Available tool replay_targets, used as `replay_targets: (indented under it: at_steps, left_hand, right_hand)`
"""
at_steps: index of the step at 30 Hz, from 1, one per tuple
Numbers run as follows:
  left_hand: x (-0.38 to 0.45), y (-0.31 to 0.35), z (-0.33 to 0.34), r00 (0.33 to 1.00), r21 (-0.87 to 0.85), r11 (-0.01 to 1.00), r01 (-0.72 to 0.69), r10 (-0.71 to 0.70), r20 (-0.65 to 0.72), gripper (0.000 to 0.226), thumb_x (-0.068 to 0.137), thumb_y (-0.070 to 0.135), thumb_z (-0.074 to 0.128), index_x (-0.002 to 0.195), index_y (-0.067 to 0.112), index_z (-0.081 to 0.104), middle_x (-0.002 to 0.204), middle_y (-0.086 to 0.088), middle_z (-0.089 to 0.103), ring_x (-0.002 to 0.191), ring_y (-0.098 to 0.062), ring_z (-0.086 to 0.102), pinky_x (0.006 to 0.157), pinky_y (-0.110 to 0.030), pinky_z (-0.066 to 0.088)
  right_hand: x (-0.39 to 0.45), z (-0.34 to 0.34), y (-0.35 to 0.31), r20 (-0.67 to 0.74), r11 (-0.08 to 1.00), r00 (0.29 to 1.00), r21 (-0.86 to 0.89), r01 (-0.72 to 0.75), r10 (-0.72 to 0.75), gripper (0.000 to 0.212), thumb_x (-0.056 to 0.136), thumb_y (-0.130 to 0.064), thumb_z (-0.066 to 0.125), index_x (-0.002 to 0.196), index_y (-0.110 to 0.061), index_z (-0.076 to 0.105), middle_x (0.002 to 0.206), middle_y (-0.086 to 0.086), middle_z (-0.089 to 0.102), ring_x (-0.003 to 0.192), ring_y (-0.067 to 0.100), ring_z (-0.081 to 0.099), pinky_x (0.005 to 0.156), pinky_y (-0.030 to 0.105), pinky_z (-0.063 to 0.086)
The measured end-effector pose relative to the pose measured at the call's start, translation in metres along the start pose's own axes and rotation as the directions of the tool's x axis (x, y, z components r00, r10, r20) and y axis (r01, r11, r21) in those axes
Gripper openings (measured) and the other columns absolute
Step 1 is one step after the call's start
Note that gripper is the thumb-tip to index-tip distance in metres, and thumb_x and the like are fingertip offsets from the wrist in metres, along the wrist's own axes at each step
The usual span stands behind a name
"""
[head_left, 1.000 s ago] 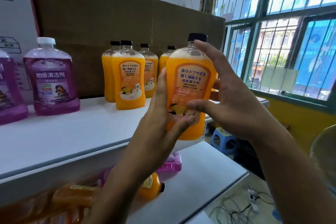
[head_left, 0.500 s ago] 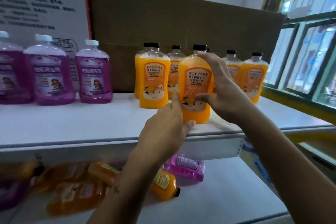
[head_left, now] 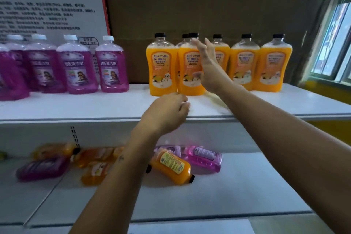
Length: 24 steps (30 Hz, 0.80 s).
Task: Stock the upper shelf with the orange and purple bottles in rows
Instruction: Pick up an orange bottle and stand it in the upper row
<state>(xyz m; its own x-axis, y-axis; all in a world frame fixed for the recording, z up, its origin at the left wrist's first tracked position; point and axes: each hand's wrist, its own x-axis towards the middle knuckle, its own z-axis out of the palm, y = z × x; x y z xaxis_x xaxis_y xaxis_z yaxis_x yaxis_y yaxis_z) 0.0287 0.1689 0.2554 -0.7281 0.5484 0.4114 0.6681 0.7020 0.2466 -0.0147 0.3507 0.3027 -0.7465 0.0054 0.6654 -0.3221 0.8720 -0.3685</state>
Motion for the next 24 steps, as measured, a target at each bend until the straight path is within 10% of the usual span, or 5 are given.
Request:
replay_targets:
  at_steps: [4,8,12,15,24]
  left_hand:
    - [-0.001,0.0,-0.001,0.999,-0.033,0.999,0.014,-0.015,-0.029,0.028,0.102,0.031,0.044,0.115,0.017,0.065,0.115,-0.003,0.067,0.092,-0.014,0.053,0.074,-0.03,0.039]
    - [-0.011,0.001,0.001,0.972,-0.12,0.992,-0.047,0.017,-0.235,0.027,0.102,0.023,0.049,0.121,0.013,0.065,0.125,-0.006,0.064,0.109,-0.017,0.057,0.087,-0.027,0.044]
    - [-0.045,0.001,0.02,0.667,-0.17,0.97,-0.176,-0.01,-0.745,0.029,0.094,-0.005,0.05,0.118,-0.002,0.065,0.127,-0.017,0.062,0.132,-0.03,0.049,0.113,-0.038,0.038]
    - [-0.083,-0.003,0.055,0.55,-0.194,0.96,-0.203,-0.052,-0.834,0.031,0.09,-0.01,0.046,0.115,-0.006,0.063,0.125,-0.022,0.06,0.13,-0.035,0.049,0.112,-0.043,0.039]
    - [-0.175,-0.043,0.188,0.864,-0.336,0.933,0.13,-0.272,-0.423,0.04,0.09,-0.005,0.06,0.128,0.004,0.059,0.145,-0.017,0.043,0.138,-0.026,0.037,0.11,-0.04,0.038]
  right_hand:
    - [-0.007,0.003,-0.004,0.008,0.999,0.999,-0.022,-0.037,0.037,0.106,0.087,0.013,0.059,0.156,-0.045,0.003,0.166,0.009,-0.016,0.136,0.037,0.042,0.086,0.034,0.057]
    - [-0.032,-0.01,-0.02,0.039,0.984,0.983,0.01,-0.18,0.18,0.1,0.094,-0.002,0.061,0.157,-0.043,-0.005,0.163,0.01,-0.027,0.15,0.04,0.016,0.115,0.05,0.035]
    - [-0.1,-0.027,-0.035,-0.115,0.956,0.99,0.29,-0.042,0.079,0.074,0.098,-0.015,0.061,0.157,-0.031,0.019,0.167,0.004,-0.006,0.152,0.029,0.018,0.118,0.041,0.035]
    - [-0.171,-0.027,-0.039,-0.199,0.909,0.974,0.417,-0.014,0.106,0.059,0.098,-0.012,0.06,0.149,-0.027,0.035,0.165,0.0,0.014,0.14,0.018,0.042,0.1,0.016,0.047]
    - [-0.328,0.066,-0.001,-0.023,0.776,0.902,0.52,-0.357,0.431,0.054,0.095,-0.003,0.06,0.122,-0.048,0.046,0.147,-0.002,0.042,0.128,0.009,0.052,0.097,0.024,0.052]
